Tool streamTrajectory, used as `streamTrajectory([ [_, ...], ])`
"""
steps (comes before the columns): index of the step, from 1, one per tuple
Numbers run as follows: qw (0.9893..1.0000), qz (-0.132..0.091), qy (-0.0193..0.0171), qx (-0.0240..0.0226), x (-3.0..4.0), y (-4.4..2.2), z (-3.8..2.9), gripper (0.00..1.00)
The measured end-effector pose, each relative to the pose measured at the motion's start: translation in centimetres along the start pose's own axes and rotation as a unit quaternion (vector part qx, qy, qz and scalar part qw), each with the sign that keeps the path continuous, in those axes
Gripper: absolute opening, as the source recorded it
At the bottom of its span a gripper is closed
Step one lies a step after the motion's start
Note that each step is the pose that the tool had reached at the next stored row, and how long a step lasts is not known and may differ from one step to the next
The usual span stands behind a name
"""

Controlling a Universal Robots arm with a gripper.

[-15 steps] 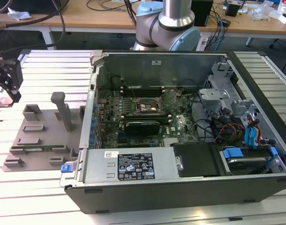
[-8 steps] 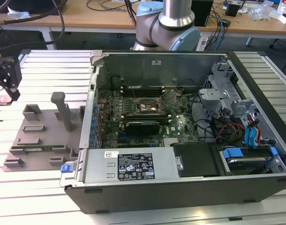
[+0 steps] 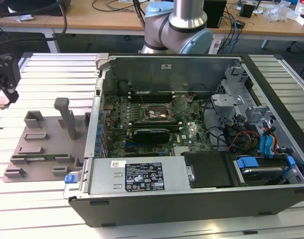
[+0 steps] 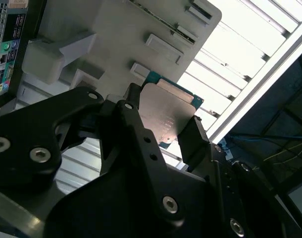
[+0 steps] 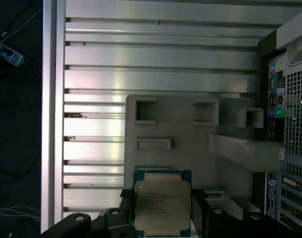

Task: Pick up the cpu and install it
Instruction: 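Pick up the cpu and move it towards the insertion slot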

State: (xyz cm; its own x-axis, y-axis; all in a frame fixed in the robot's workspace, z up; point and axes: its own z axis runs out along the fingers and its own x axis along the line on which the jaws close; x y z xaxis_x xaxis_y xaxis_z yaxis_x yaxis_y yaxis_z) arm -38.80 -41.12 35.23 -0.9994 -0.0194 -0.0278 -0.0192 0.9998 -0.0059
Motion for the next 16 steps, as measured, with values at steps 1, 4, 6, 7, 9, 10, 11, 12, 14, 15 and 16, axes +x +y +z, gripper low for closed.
streamTrajectory([
  [1,1.0,0.0,0.0,0.0,0.0,0.0,-0.12,0.55],
  [4,1.0,0.0,0.0,0.0,-0.01,0.0,-0.43,0.55],
  [6,1.0,0.0,0.0,0.0,-0.02,0.0,-0.59,0.55],
  [7,1.0,0.0,0.0,0.0,-0.02,0.0,-0.79,0.55],
  [9,1.0,0.0,0.0,0.0,-0.03,0.0,-1.11,0.55],
  [10,1.0,0.0,0.0,0.0,-0.04,0.0,-1.28,0.55],
  [11,1.0,0.0,0.0,0.0,-0.04,0.0,-1.4,0.55],
  [12,1.0,0.0,0.0,0.0,-0.04,0.0,-1.59,0.55],
  [14,1.0,0.0,0.0,0.0,-0.09,-0.01,-3.13,0.55],
  [15,1.0,0.0,0.0,0.0,-0.09,-0.01,-3.25,0.55],
  [16,1.0,0.0,0.0,0.0,-0.09,-0.01,-3.32,0.55],
])
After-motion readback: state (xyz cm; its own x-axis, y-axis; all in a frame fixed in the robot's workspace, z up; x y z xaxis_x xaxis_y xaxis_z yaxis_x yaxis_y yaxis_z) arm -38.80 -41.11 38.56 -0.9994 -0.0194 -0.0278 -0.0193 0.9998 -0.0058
